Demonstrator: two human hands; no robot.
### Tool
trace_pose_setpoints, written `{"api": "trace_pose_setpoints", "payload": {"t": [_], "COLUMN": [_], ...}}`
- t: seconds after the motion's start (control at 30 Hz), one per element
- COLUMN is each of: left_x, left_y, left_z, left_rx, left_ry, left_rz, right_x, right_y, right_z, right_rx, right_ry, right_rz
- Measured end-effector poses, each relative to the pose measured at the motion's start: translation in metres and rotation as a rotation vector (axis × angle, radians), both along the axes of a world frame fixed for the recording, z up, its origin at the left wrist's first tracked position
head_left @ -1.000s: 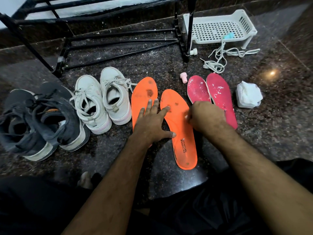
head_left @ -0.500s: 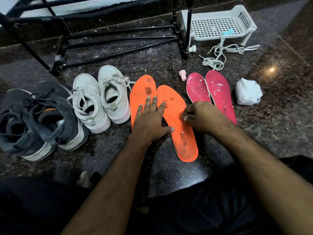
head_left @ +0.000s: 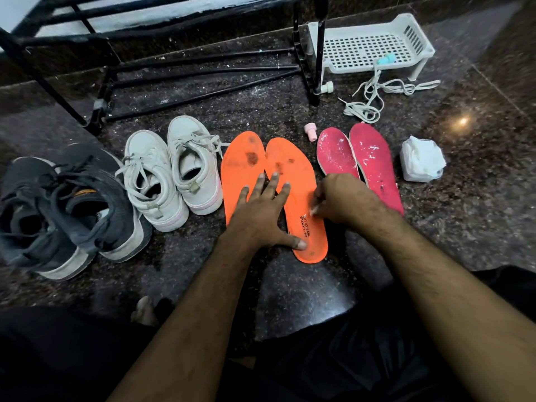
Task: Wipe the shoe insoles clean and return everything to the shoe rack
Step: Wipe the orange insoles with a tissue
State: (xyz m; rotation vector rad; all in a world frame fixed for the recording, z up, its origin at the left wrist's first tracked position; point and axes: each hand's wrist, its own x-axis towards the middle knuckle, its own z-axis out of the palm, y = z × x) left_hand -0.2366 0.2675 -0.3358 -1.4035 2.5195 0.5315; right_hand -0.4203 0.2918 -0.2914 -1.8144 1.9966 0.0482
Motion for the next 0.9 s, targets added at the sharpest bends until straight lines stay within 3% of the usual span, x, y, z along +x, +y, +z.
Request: {"api": "trace_pose_setpoints", "payload": {"t": [0.17, 0.37, 0.53, 0.77, 0.9], "left_x": [-0.001, -0.001, -0.004, -0.002, -0.003], "left_y": [-0.001, 0.001, -0.001, 0.002, -0.001], "left_z": [-0.001, 0.0, -0.001, -0.001, 0.0], "left_rx": [-0.005, 0.008, 0.002, -0.023, -0.022], "left_ry": [-0.01, -0.008, 0.003, -0.007, -0.003], "left_rz": [0.004, 0.022, 0.027, 0.025, 0.005], "right_x": [0.003, 0.008, 0.014, 0.019, 0.005], "right_y": [0.009, 0.006, 0.012, 0.015, 0.015], "right_z": [-0.002, 0.0, -0.008, 0.0, -0.002], "right_rx": [-0.143, 0.084, -0.203, 0.186, -0.154], "right_ry": [0.016, 0.096, 0.018, -0.101, -0.14], "right_rz": [0.004, 0.123, -0.038, 0.146, -0.107]}}
